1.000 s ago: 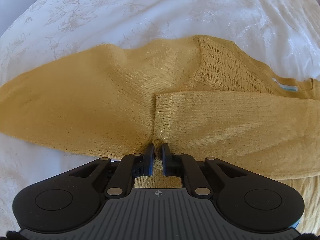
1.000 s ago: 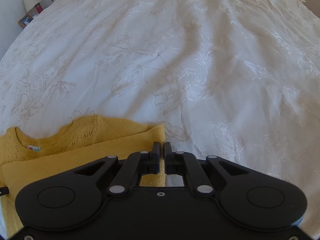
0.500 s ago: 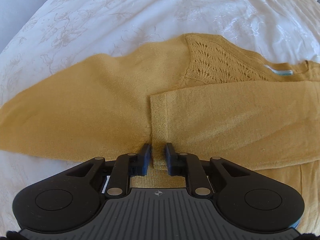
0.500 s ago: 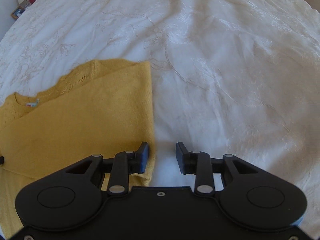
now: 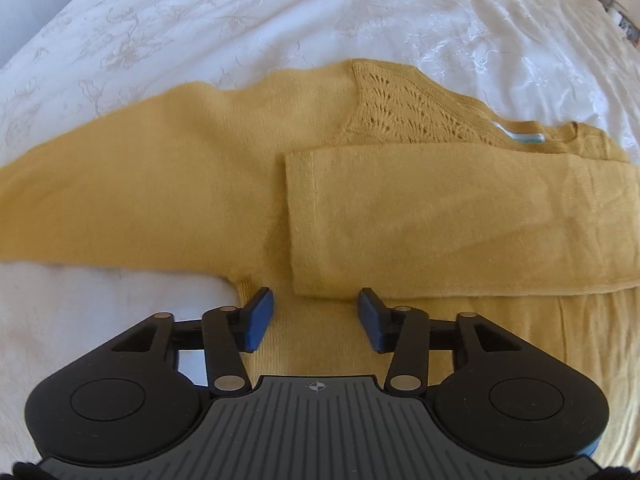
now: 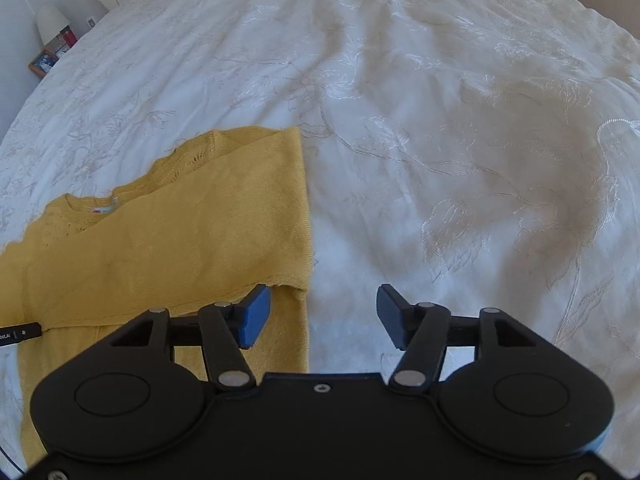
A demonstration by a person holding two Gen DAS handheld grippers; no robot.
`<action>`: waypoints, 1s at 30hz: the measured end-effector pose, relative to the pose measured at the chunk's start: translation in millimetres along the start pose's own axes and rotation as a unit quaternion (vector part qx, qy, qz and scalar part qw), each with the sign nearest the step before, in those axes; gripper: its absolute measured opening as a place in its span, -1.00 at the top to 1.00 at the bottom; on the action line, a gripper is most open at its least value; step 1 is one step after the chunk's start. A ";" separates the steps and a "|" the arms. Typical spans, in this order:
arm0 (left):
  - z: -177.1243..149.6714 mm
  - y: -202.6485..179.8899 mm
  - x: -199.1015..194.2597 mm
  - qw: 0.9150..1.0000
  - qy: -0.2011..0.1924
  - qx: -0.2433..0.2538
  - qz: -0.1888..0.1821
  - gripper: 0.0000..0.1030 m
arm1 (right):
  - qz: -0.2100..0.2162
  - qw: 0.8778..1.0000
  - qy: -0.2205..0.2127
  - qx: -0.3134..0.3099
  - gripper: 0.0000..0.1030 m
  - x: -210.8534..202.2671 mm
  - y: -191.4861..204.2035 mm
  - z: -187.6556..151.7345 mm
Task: Fold small clothes
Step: 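Move the left tool over to the other sleeve's cuff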
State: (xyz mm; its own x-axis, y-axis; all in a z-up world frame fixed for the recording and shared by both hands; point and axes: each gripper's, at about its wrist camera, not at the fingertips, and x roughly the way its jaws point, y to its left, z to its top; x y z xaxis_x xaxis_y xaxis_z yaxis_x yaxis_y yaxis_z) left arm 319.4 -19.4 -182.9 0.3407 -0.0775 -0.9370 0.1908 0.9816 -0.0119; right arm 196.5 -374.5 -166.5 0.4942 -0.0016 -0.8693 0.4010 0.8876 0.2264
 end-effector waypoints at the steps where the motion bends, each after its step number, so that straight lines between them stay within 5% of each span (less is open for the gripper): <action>1: -7.2 0.1 -2.8 1.000 0.008 -0.007 -0.011 -0.20 | 0.005 1.000 0.001 -0.003 -0.41 -2.3 2.7 -3.2; 3: -19.5 -0.7 -8.4 1.000 0.015 -0.013 -0.017 -0.39 | 0.018 1.000 0.003 -0.004 -0.63 -5.8 9.5 -9.8; 15: -89.3 -25.0 -59.1 1.000 0.007 -0.021 -0.002 -0.99 | 0.071 0.997 0.031 -0.020 -0.99 -36.0 26.6 -66.2; 30: -146.8 -58.7 -106.0 0.998 0.005 -0.070 0.004 -0.99 | 0.113 0.989 0.037 -0.087 -0.99 -70.9 37.1 -87.8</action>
State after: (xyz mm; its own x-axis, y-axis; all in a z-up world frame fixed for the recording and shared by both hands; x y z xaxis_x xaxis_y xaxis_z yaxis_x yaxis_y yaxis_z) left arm 136.9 -43.2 -134.1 0.3322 -0.0688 -0.9407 0.0576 0.9970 -0.0526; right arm 108.6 -301.0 -135.0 0.4956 0.2336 -0.8365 0.1442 0.9277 0.3445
